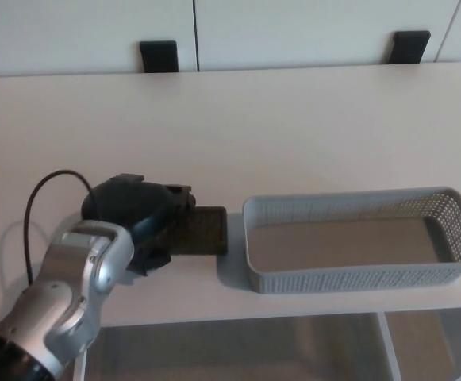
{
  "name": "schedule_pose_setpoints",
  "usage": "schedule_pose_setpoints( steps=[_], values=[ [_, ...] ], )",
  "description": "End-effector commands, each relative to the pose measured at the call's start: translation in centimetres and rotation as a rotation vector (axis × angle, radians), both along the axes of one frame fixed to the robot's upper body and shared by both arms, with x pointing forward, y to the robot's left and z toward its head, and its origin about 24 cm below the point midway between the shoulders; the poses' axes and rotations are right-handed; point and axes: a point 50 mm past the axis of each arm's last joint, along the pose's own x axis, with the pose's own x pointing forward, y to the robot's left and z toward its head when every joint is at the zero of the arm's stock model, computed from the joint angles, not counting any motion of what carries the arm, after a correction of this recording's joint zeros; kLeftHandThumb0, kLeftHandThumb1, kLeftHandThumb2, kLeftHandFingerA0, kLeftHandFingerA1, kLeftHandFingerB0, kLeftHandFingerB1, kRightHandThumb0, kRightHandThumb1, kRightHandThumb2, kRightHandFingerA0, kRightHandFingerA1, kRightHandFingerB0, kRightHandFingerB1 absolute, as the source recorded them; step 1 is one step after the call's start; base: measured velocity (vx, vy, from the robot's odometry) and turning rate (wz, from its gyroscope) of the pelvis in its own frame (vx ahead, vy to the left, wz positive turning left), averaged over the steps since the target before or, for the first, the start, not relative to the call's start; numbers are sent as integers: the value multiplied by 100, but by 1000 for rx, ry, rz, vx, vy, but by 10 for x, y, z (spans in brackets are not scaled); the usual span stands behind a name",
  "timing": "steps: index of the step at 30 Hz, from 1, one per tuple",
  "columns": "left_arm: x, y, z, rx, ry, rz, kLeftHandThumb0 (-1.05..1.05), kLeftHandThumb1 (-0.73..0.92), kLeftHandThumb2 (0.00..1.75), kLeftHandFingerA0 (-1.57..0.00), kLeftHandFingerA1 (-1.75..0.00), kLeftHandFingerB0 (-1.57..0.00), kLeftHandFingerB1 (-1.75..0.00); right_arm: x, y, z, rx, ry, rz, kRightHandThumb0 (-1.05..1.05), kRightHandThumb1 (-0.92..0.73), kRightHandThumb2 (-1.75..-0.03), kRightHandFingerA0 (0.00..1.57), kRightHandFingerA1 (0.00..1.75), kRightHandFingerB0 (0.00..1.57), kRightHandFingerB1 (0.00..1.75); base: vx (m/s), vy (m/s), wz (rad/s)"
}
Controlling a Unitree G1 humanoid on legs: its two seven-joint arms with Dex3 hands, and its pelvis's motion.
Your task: The robot walks towards a desk on which an eraser is kept on the left hand side and a container is kept on the right hand side. The robot picks up the eraser using its left hand and places it in the container.
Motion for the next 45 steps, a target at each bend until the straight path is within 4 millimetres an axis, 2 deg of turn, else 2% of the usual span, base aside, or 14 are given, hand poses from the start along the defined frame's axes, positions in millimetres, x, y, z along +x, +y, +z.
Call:
schedule_pose_setpoints(
  steps=[1, 2, 3, 4, 6, 8, 12, 17, 20, 28, 29, 30, 42, 45],
  values=[
    [-6, 8, -2, -166, -64, 74, -32, 85, 68, -61, -145, -63, -45, 2, -2, 2, -30, 9, 17, -21, -41, -52, 89, 51, 70, 47, 0, 0, 0],
    [-4, 9, 5, -191, -96, 97, -32, 71, 105, -77, -112, -57, -63, 2, -2, 2, -29, 8, 18, -21, -41, -52, 89, 51, 69, 47, 0, 0, 0],
    [-2, 9, 8, -198, -111, 108, -32, 71, 105, -77, -112, -57, -63, 3, -2, 2, -28, 6, 17, -21, -41, -52, 89, 51, 69, 47, 0, 0, 0],
    [0, 10, 14, -211, -162, 102, -26, 83, 66, -61, -147, -71, -55, 2, -3, 2, -27, 5, 19, -21, -41, -52, 88, 51, 69, 47, 0, 0, 0],
    [2, 13, 23, -243, -210, 119, -25, 84, 65, -61, -155, -69, -67, 2, -3, 3, -28, 6, 24, -22, -41, -52, 88, 51, 70, 47, 0, 0, 0],
    [6, 19, 36, -246, -271, 129, -27, 87, 63, -61, -165, -52, -118, 2, -3, 2, -34, 8, 27, -22, -41, -52, 89, 51, 70, 47, 0, 0, 0],
    [9, 21, 52, -271, -333, 143, -29, 88, 63, -65, -172, -49, -133, 2, -2, 1, -37, 12, 27, -22, -41, -52, 89, 51, 70, 47, 0, 0, 0],
    [4, 0, 80, -294, -383, 46, -25, 82, 62, -67, -170, -53, -126, 3, -3, 1, -37, 12, 33, -22, -41, -52, 89, 51, 70, 47, 0, 0, 0],
    [-1, -21, 91, -287, -386, -50, -25, 75, 65, -78, -152, -63, -46, 2, -2, 0, -38, 16, 31, -22, -41, -52, 90, 51, 70, 47, 0, 0, 0],
    [-14, -88, 109, -332, -300, -248, -26, 72, 63, -69, -152, -67, -93, 2, 2, 0, -55, 18, 55, -22, -42, -52, 91, 51, 69, 46, 0, 0, 0],
    [-14, -96, 111, -290, -297, -268, -34, 79, 63, -81, -80, -75, -55, 2, 2, 1, -59, 21, 58, -22, -42, -52, 91, 51, 69, 46, 0, 0, 0],
    [-15, -103, 112, -301, -302, -267, -35, 79, 63, -88, -69, -72, -48, 2, 2, 1, -60, 18, 59, -22, -42, -52, 91, 51, 69, 46, 0, 0, 0],
    [-4, -139, 79, -328, -118, -223, -39, 87, 66, -100, -82, -77, -54, 4, 4, 5, -51, 18, 60, -21, -42, -52, 88, 51, 69, 47, 0, 0, 0],
    [-3, -139, 68, -338, -112, -195, -36, 83, 65, -86, -118, -58, -47, 6, 4, 6, -59, 6, 73, -23, -42, -52, 89, 51, 70, 47, 0, 0, 0]
  ],
)
